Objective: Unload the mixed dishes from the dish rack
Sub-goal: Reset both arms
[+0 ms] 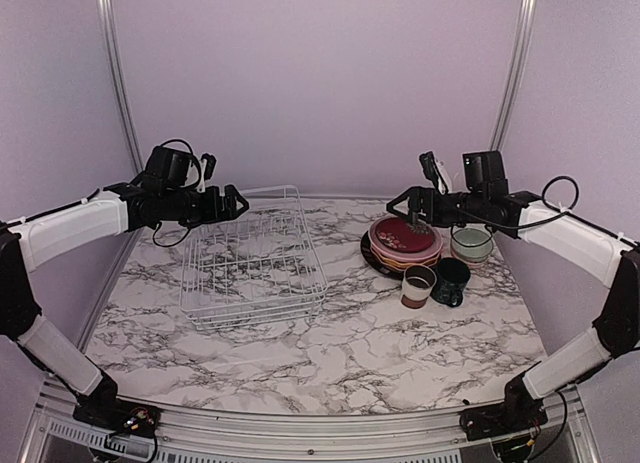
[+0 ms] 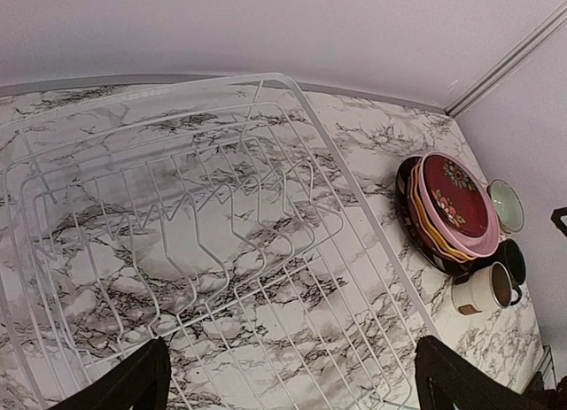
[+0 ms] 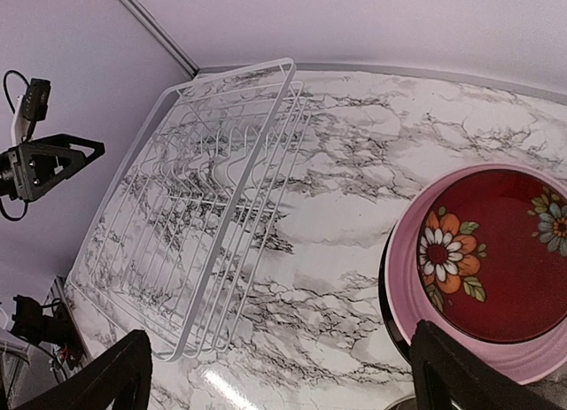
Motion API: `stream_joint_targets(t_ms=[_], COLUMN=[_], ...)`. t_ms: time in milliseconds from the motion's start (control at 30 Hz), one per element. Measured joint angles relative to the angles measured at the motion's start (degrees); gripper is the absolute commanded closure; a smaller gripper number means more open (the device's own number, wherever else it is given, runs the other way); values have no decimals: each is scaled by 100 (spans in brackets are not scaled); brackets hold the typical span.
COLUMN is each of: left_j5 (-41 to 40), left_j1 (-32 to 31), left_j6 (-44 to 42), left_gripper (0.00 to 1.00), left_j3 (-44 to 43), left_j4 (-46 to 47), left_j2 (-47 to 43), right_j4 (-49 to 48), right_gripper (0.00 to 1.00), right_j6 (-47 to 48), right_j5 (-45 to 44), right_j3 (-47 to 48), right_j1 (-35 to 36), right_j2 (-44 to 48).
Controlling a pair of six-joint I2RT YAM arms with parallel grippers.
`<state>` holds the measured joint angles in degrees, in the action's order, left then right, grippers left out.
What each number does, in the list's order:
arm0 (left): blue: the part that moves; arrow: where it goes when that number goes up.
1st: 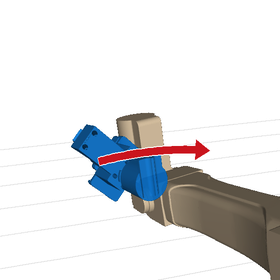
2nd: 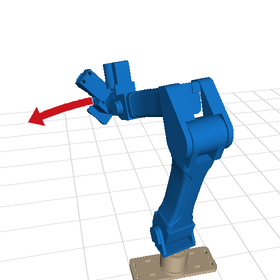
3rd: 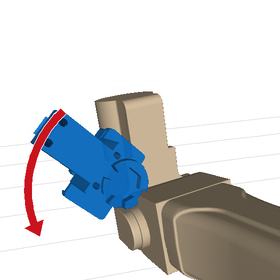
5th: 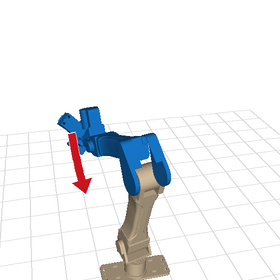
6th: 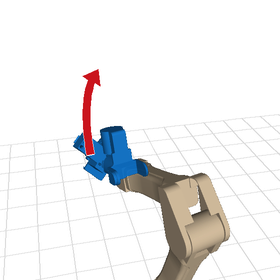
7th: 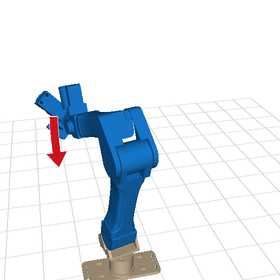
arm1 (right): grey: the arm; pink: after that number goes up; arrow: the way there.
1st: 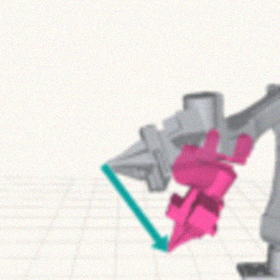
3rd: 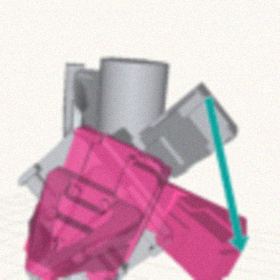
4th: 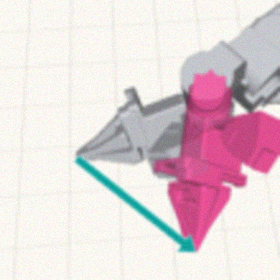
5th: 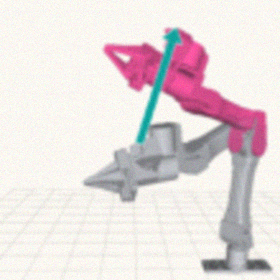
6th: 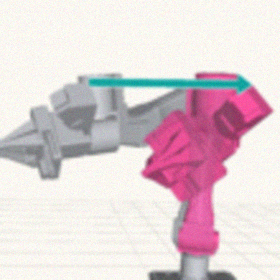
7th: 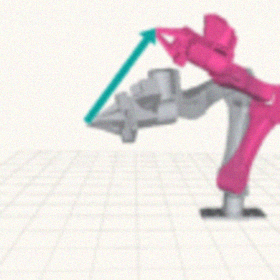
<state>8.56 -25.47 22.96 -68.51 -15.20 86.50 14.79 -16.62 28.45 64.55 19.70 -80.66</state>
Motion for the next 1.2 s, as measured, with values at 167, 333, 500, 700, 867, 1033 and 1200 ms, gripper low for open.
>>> stream_joint_targets(t_ms=[167, 333, 500, 700, 867, 1033, 1200], left_j5=[4, 46, 105, 155, 214, 275, 319], left_j1=[20, 127, 247, 330, 411, 498, 542], left_j6=[44, 173, 275, 363, 420, 474, 492], left_gripper=[1, 1, 1, 1, 1, 1, 1], left_j3=[24, 70, 101, 120, 120, 120, 120], left_j4=[28, 109, 170, 234, 293, 306, 339], left_j2=[-9, -31, -42, -48, -50, -50, -50], right_j4=[33, 46, 46, 63, 232, 321, 345], right_gripper=[2, 2, 2, 2, 2, 2, 2], right_j6=[33, -11, -151, -240, -267, -271, -289], right_j5=[-24, 15, 127, 146, -76, -205, -247], right_j3=[175, 208, 210, 236, 376, 566, 579], right_j1=[-17, -184, -586, -721, -732, -857, -940], right_j2=[0, 11, 44, 46, 44, 42, 22])
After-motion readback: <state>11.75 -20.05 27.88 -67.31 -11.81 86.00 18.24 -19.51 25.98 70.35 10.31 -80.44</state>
